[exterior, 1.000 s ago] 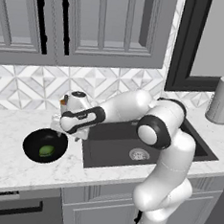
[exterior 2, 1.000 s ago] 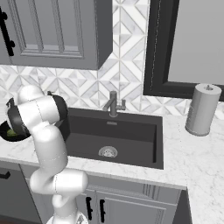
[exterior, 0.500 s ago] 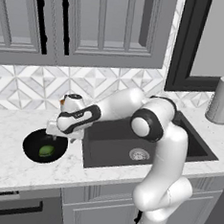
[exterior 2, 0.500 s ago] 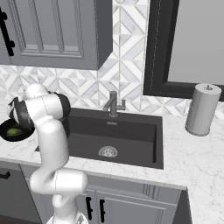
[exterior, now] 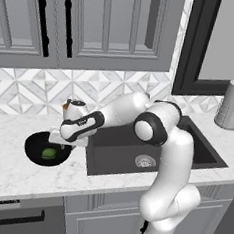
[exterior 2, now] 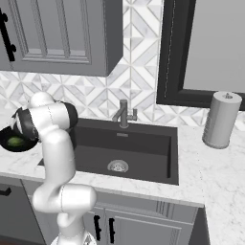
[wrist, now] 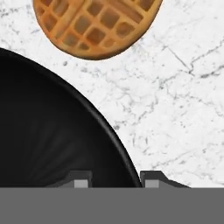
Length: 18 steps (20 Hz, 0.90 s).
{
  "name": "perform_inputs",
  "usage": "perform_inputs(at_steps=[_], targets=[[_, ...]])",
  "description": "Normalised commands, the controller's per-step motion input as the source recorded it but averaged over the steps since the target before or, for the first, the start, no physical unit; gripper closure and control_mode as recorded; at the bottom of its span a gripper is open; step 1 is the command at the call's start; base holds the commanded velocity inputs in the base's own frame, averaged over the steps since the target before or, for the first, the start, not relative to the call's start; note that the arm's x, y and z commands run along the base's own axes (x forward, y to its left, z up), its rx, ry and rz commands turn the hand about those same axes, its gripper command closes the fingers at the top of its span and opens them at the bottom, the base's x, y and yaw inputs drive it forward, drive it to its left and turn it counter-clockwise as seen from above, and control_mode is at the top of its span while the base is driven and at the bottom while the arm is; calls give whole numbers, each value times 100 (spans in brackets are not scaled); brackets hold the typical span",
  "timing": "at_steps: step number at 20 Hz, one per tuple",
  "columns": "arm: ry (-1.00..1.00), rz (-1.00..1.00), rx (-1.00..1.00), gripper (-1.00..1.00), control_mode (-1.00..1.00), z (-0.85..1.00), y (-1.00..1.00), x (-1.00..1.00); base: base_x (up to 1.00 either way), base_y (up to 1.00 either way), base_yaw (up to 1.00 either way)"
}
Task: Pick the avocado from the sink and place it in the bowl. Then pick the bowl and place it in the microwave. Then close the microwave door and press the start button.
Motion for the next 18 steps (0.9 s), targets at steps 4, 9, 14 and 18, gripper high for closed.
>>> perform_inputs(at_steps=[4,9,14,18], targets=[[-12,0,0,100,-100,13,0,-13,0,0,0],[-14,0,0,100,-100,52,-9,-59,0,0,0],[-7,-2,0,100,-100,61,-47,-76,0,0,0],[0,-7,3,100,-100,63,-86,-59,0,0,0]])
